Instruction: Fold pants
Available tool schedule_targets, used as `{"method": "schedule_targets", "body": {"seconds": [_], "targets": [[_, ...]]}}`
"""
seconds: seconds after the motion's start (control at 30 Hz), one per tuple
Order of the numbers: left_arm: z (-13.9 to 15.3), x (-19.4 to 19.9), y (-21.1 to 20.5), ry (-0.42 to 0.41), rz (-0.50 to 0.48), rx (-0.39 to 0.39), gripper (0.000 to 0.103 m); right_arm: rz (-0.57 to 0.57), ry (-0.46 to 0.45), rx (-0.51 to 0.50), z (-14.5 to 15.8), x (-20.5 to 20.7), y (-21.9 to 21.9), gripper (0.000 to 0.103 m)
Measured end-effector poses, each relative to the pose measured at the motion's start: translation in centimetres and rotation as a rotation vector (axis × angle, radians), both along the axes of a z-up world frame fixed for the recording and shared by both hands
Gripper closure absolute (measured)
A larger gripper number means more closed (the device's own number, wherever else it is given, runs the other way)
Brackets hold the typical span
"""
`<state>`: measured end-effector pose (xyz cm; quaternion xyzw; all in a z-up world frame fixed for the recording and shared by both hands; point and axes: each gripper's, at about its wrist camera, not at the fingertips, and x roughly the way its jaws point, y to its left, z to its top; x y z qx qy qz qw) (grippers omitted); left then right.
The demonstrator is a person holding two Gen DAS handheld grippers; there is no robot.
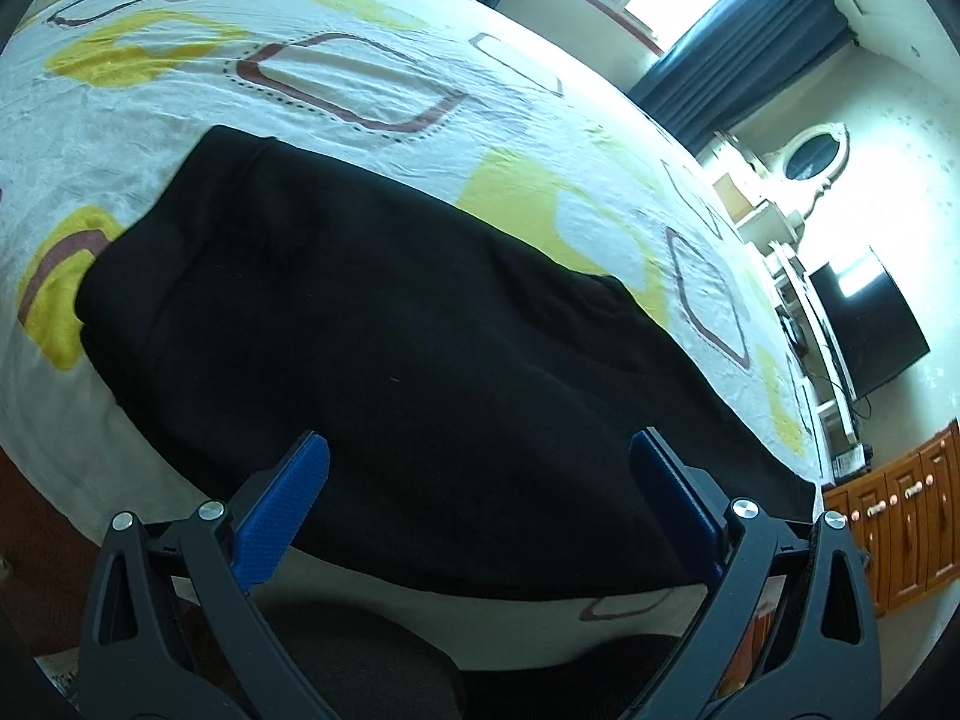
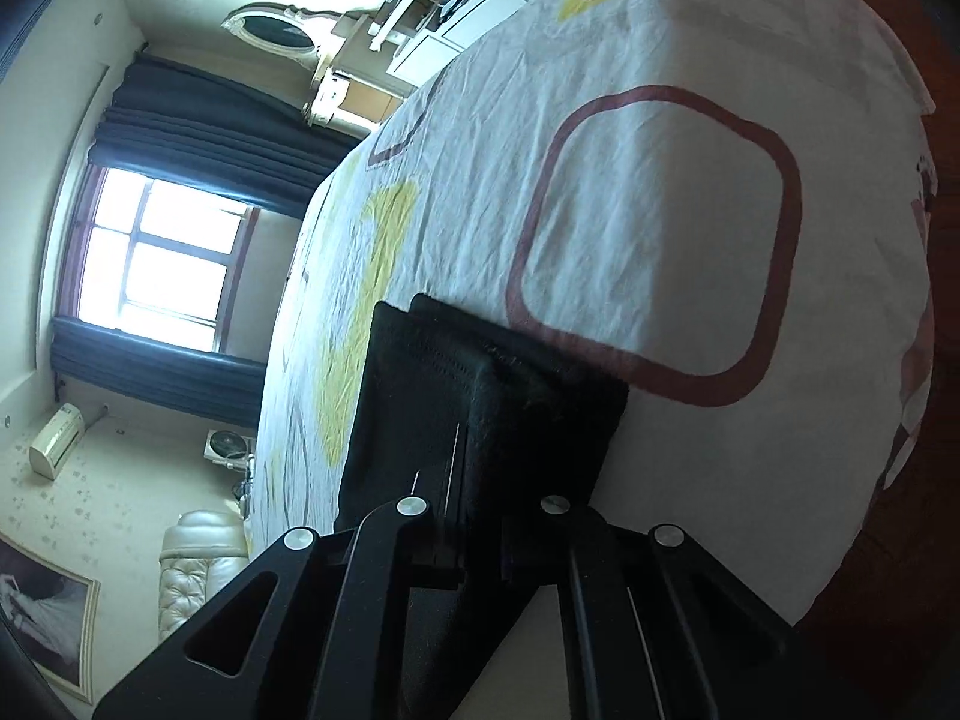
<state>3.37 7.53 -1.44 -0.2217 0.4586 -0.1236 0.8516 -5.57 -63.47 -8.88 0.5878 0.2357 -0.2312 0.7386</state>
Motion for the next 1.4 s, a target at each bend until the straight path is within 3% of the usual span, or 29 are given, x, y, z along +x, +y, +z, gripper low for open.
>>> {"method": "schedule_targets", "body": {"seconds": [0.1,0.13,0.17,0.3,0.33,0.4,0.47,0.57,0.73,0.83,0.93,1.1,1.23,1.3,1.4], "targets": [[0.1,-0.4,-2.8,-0.016,-0.091,0.024,0.003,-0.060,0.038,-0.086,1.6,-1.3,-0.2,0.085],[0.0,-0.4,-3.5,-0.024,-0.116,0.038,0.003,-0.062,0.077,-0.145,2.5,-1.3,0.0,0.077],[-0.1,-0.4,-4.1,-0.030,-0.136,0.055,0.003,-0.055,0.106,-0.201,3.5,-1.4,0.2,0.061],[-0.7,0.2,-5.2,-0.026,-0.178,0.092,0.003,-0.083,0.171,-0.523,8.9,-2.2,1.4,0.030],[-1.0,0.5,-5.1,-0.017,-0.180,0.093,0.003,-0.098,0.175,-0.621,10.2,-2.3,1.9,0.018],[-1.5,1.0,-4.8,0.000,-0.172,0.082,0.003,-0.053,0.175,-0.736,11.6,-2.3,1.6,0.014],[-1.8,1.1,-4.4,0.006,-0.169,0.061,0.003,0.117,0.222,-0.651,10.7,-0.7,-0.5,0.014],[-2.0,1.3,-4.3,0.008,-0.174,0.053,0.003,0.319,0.201,-0.399,6.9,0.9,-3.2,0.014],[-2.4,1.3,-4.3,0.009,-0.191,0.053,0.003,0.381,0.147,-0.189,3.3,2.2,-5.5,0.014],[-2.4,1.3,-4.5,0.008,-0.190,0.061,0.003,0.485,0.091,-0.033,1.5,3.9,-5.5,0.014],[-2.5,1.2,-5.0,0.004,-0.187,0.079,0.003,0.557,0.102,-0.020,0.6,4.6,-5.3,0.014],[-2.4,1.1,-5.5,0.002,-0.191,0.113,0.003,0.567,0.044,0.054,0.1,4.0,-6.1,0.012],[-2.4,1.4,-5.0,0.012,-0.186,0.081,0.003,0.570,0.015,0.090,0.4,4.0,-5.3,0.010],[-2.4,1.5,-4.3,0.019,-0.182,0.056,0.003,0.638,-0.012,0.105,0.7,4.9,-3.7,0.011],[-2.3,1.8,-3.9,0.043,-0.180,0.031,0.003,0.712,0.131,-0.022,1.1,6.7,-1.1,0.011]]}}
